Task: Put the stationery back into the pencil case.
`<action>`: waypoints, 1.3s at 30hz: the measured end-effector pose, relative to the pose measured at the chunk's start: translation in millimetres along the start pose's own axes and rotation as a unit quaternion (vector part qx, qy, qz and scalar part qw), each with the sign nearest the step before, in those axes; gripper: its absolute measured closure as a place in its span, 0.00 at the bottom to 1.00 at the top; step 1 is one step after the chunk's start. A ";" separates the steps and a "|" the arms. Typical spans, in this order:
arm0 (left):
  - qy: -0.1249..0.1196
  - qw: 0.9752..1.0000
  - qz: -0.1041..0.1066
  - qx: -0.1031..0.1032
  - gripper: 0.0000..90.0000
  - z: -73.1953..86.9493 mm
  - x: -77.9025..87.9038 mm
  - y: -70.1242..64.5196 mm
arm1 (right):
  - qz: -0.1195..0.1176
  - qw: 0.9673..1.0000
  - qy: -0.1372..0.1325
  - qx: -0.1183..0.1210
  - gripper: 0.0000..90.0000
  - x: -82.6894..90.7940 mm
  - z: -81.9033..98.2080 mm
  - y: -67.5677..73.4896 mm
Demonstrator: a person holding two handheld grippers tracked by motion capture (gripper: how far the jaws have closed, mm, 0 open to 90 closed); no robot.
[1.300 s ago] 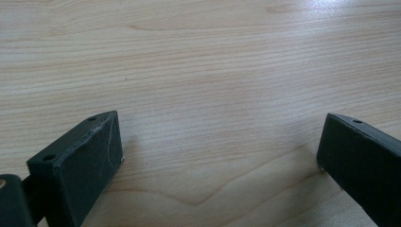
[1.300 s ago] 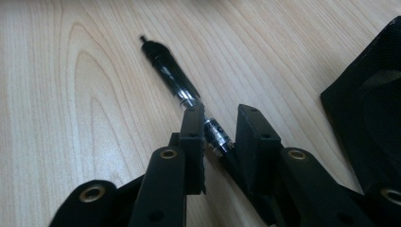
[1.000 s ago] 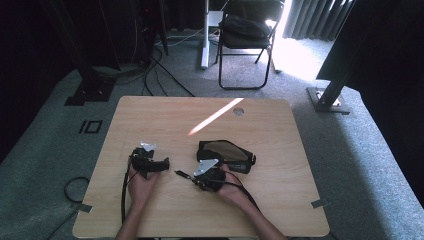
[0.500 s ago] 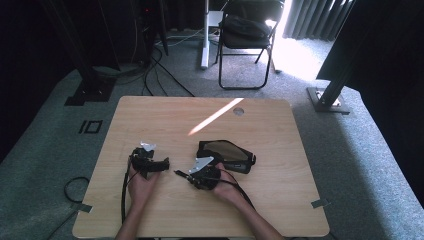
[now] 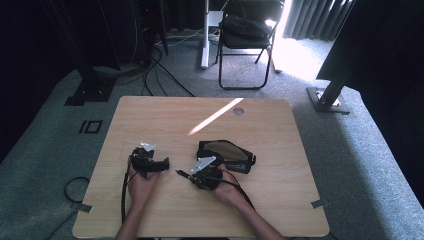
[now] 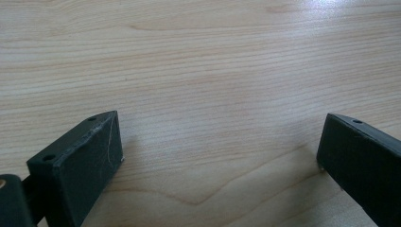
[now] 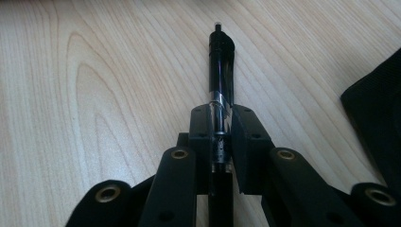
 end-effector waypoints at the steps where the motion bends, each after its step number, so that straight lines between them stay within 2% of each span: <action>1: 0.000 1.000 0.000 0.000 0.01 0.0 0.0 0.0 | 0.000 1.000 0.000 0.000 0.89 0.0 0.0 0.0; 39: 0.000 1.000 0.000 0.000 0.01 0.0 0.0 0.0 | 0.001 0.999 -0.047 0.009 0.89 37.7 -7.4 4.6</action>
Point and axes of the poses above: each handheld gripper's, and its own axes: x roughly backward along the jaws, z roughly out of its underside, y roughly to its left, the point moved 2 cm from there along -x, roughly forward along the jaws, and after that the axes turned 14 degrees about -x, right-handed, at the moved point
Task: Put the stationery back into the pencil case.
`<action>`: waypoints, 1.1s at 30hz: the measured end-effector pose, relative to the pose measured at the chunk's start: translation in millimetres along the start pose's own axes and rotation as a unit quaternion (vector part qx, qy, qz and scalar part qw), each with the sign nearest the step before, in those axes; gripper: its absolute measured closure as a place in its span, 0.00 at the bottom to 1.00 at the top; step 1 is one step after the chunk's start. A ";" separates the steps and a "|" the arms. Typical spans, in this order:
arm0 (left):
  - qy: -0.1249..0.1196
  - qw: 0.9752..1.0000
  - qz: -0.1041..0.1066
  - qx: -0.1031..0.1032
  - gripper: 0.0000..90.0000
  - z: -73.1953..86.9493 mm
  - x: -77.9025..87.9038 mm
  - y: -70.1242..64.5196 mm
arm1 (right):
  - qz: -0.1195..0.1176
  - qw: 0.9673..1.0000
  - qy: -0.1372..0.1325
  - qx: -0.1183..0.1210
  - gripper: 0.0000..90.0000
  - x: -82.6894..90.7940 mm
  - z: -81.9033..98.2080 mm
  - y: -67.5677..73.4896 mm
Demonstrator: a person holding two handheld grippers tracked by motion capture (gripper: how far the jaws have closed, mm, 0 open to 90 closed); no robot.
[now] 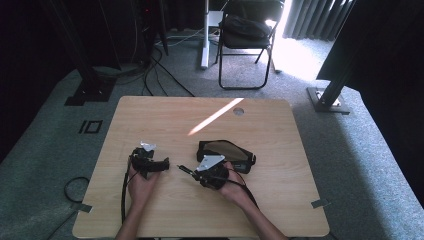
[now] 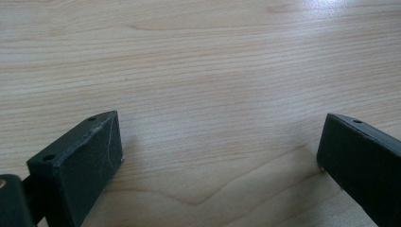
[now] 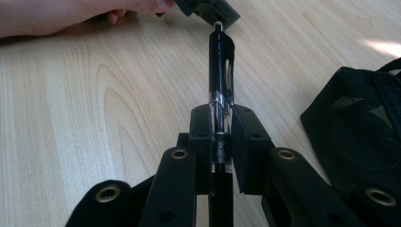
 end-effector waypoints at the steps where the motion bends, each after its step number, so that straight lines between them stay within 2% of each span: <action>1: 0.000 1.000 0.000 0.000 0.01 0.0 0.0 0.0 | 0.000 1.000 0.000 0.000 0.89 0.0 0.0 0.0; 33: 0.000 1.000 0.000 -0.001 0.01 0.0 0.0 0.1 | 0.005 1.000 -0.027 0.005 0.89 21.8 -10.5 -2.2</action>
Point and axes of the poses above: each handheld gripper's, and its own axes: x roughly backward along the jaws, z roughly out of its underside, y roughly to its left, the point moved 2 cm from there along -x, roughly forward along the jaws, and after that the axes turned 14 degrees about -x, right-handed, at the moved point
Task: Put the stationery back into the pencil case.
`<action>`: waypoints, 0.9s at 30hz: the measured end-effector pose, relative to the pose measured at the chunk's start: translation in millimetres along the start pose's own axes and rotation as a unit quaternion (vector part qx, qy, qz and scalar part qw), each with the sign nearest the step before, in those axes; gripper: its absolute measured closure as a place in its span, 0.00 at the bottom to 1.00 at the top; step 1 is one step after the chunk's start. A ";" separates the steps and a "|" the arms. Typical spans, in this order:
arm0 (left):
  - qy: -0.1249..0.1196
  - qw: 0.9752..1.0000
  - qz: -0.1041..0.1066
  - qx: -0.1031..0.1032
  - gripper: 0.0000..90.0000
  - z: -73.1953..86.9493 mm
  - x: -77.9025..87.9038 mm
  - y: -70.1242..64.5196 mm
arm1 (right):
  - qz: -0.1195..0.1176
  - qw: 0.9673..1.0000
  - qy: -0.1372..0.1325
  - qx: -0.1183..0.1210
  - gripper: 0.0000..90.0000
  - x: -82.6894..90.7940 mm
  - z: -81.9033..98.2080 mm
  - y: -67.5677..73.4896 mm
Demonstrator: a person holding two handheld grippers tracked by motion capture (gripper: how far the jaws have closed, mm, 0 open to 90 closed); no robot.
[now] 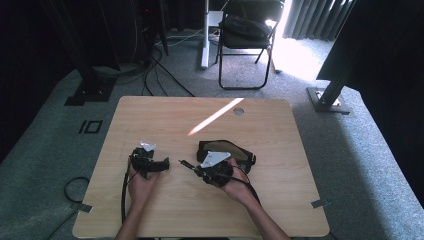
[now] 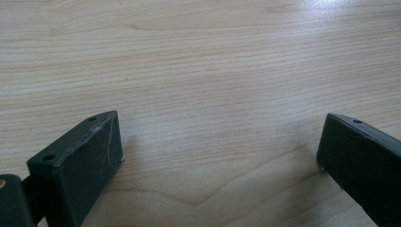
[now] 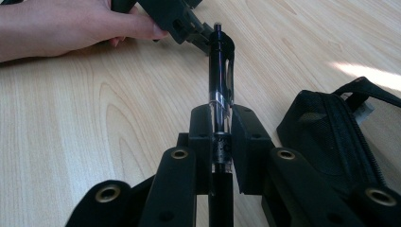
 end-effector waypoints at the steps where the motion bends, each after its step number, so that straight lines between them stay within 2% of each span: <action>1: 0.000 1.000 0.000 0.000 0.01 0.0 0.0 0.0 | 0.001 1.000 -0.001 0.001 0.89 1.1 -0.2 -0.6; 27: 0.000 1.000 0.000 0.000 0.01 0.0 0.0 0.0 | 0.013 1.000 -0.016 -0.005 0.89 14.7 -3.3 -10.4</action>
Point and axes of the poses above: each handheld gripper's, and its own axes: x roughly backward along the jaws, z roughly out of its underside, y roughly to its left, the point moved 2 cm from there along -x, roughly forward along the jaws, and after that the axes turned 14 degrees about -x, right-handed, at the moved point
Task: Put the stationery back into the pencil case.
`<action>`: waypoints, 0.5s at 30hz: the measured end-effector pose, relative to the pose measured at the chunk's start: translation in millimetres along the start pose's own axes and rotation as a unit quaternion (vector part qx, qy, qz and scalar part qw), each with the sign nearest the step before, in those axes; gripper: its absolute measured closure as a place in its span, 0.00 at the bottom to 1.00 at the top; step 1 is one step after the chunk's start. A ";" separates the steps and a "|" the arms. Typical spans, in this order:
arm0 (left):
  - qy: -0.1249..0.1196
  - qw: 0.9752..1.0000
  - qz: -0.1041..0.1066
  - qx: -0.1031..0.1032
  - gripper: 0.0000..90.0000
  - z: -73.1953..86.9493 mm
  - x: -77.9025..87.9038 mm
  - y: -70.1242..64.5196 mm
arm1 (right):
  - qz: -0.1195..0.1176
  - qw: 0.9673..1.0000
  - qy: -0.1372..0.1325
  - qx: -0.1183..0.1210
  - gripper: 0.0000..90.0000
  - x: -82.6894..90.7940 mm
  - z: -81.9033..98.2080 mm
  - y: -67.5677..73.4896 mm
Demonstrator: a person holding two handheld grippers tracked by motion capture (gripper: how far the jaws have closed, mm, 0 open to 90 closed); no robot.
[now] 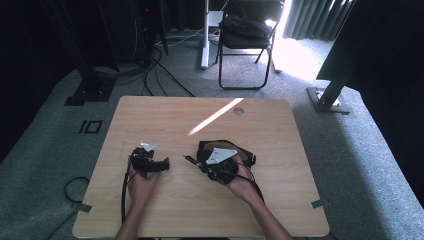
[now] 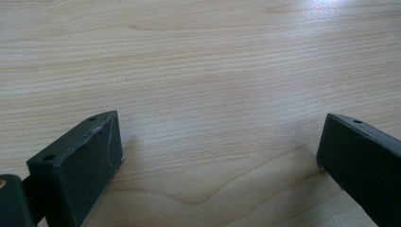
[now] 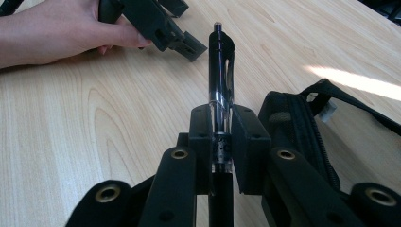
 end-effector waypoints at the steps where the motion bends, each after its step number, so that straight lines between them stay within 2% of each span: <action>1: 0.000 1.000 0.000 0.000 0.01 0.0 0.0 0.0 | 0.000 1.000 0.000 0.000 0.89 0.0 0.0 0.0; 15: 0.000 1.000 0.000 0.000 0.01 0.0 0.0 0.0 | 0.005 1.000 -0.005 -0.001 0.89 4.6 -1.4 -4.0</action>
Point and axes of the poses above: each handheld gripper's, and its own axes: x roughly backward along the jaws, z roughly out of its underside, y roughly to its left, the point moved 2 cm from there along -x, roughly forward along the jaws, and after that the axes turned 14 degrees about -x, right-handed, at the moved point
